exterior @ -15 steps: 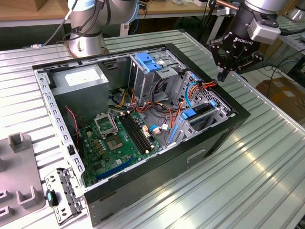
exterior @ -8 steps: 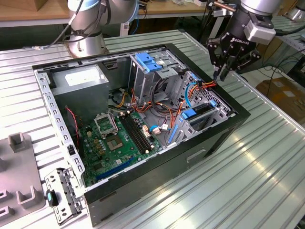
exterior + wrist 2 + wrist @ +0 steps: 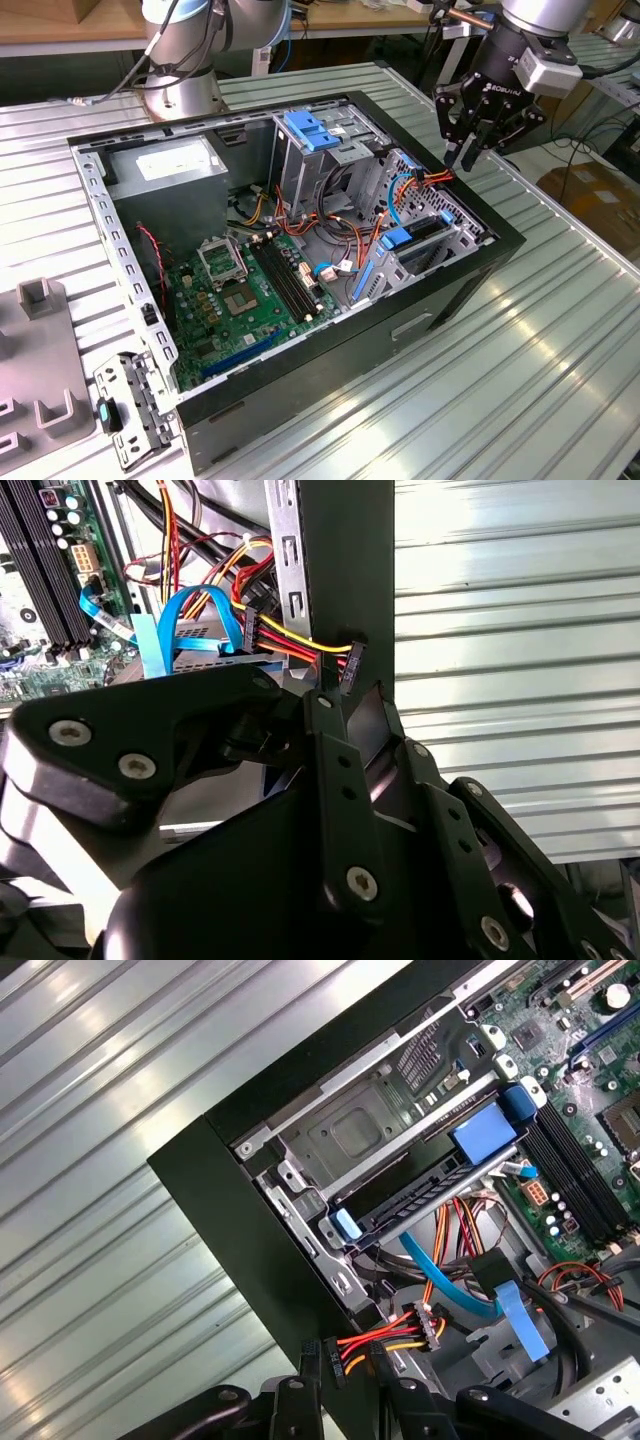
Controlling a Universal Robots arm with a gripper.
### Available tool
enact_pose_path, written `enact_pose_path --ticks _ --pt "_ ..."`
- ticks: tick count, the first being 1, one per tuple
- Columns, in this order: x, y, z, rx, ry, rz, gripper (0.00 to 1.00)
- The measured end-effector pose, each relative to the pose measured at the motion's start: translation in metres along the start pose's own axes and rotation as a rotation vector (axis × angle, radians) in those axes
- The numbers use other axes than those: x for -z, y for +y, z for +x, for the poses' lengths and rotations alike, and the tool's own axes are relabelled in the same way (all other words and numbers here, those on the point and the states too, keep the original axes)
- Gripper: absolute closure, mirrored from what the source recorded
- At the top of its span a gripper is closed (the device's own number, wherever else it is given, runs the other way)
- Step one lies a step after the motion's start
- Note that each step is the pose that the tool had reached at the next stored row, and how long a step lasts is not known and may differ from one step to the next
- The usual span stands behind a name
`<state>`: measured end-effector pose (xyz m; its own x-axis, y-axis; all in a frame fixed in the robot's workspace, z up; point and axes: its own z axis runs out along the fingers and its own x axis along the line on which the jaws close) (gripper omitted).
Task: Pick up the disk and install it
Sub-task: 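Insert the first disk wire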
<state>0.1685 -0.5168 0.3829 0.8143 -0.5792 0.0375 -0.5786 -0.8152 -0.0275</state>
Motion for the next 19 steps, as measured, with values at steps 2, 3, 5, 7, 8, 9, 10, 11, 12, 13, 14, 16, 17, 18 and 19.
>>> enact_pose_path --ticks 2,3,5,7,8,9,10,11,12,13,14,16,17,18,19 --pt "0.0 0.0 0.0 0.0 0.0 0.0 0.69" --pt "0.0 0.0 0.0 0.001 0.0 0.0 0.69" --pt "0.0 0.0 0.0 0.001 0.0 0.0 0.69" --pt "0.0 0.0 0.0 0.001 0.0 0.0 0.69" --pt "0.0 0.0 0.0 0.001 0.0 0.0 0.69" --pt "0.0 0.0 0.0 0.001 0.0 0.0 0.69" --pt "0.0 0.0 0.0 0.001 0.0 0.0 0.69" --pt "0.0 0.0 0.0 0.001 0.0 0.0 0.69" --pt "0.0 0.0 0.0 0.003 -0.0001 0.0001 0.69" --pt "0.0 0.0 0.0 0.008 -0.0002 0.0002 0.69" --pt "-0.0002 0.0 0.0 0.015 -0.0004 0.0005 0.69" --pt "-0.0013 0.0 -0.0001 0.03 -0.0004 0.0017 0.69" --pt "-0.0025 -0.0001 -0.0002 0.047 0.0004 0.0028 0.69" --pt "-0.0035 -0.0002 -0.0003 0.059 0.0008 0.0039 0.69" --pt "-0.0044 -0.0002 -0.0004 0.073 0.0007 0.0047 0.69"
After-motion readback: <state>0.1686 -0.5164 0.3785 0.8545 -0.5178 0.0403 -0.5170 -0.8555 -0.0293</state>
